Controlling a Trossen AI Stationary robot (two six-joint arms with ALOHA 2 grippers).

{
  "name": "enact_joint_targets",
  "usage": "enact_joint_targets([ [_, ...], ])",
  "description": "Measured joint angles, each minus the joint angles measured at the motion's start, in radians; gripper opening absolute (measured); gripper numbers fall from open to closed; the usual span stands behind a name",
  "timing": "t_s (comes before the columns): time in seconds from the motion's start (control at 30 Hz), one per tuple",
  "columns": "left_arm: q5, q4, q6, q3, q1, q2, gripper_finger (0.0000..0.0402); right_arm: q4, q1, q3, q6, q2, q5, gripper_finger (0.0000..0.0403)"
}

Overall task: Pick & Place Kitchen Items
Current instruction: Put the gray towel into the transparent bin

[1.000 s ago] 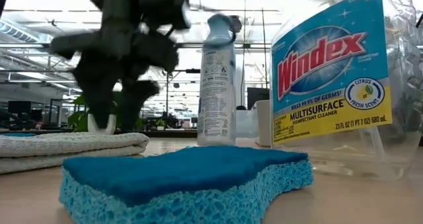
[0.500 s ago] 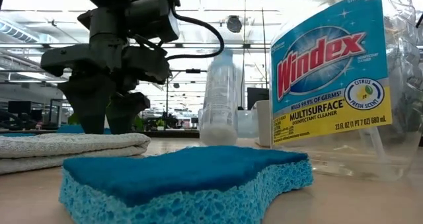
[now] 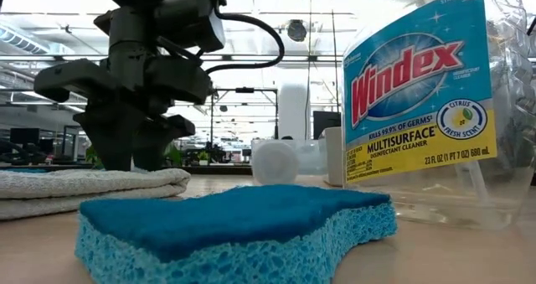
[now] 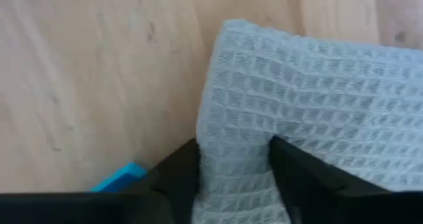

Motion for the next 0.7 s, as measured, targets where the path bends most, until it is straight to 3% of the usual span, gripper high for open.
enact_joint_targets([
  [0.17, -0.048, 0.004, -0.06, 0.0, -0.005, 0.0, 0.0091, 0.0, 0.0, 0.0, 0.0, 0.0, 0.0, 0.0001],
  [0.37, -0.025, 0.0, -0.038, -0.001, 0.002, -0.009, 0.002, 0.0, 0.0, 0.0, 0.0, 0.0, 0.0, 0.0001],
  [0.47, -0.059, -0.026, -0.067, 0.015, -0.007, -0.032, 0.0019, 0.0, 0.0, 0.0, 0.0, 0.0, 0.0, 0.0001],
  [0.7, -0.345, -0.206, -0.076, 0.133, -0.052, -0.144, 0.002, 0.004, 0.0, 0.0, 0.001, 0.0, 0.0, 0.0002],
])
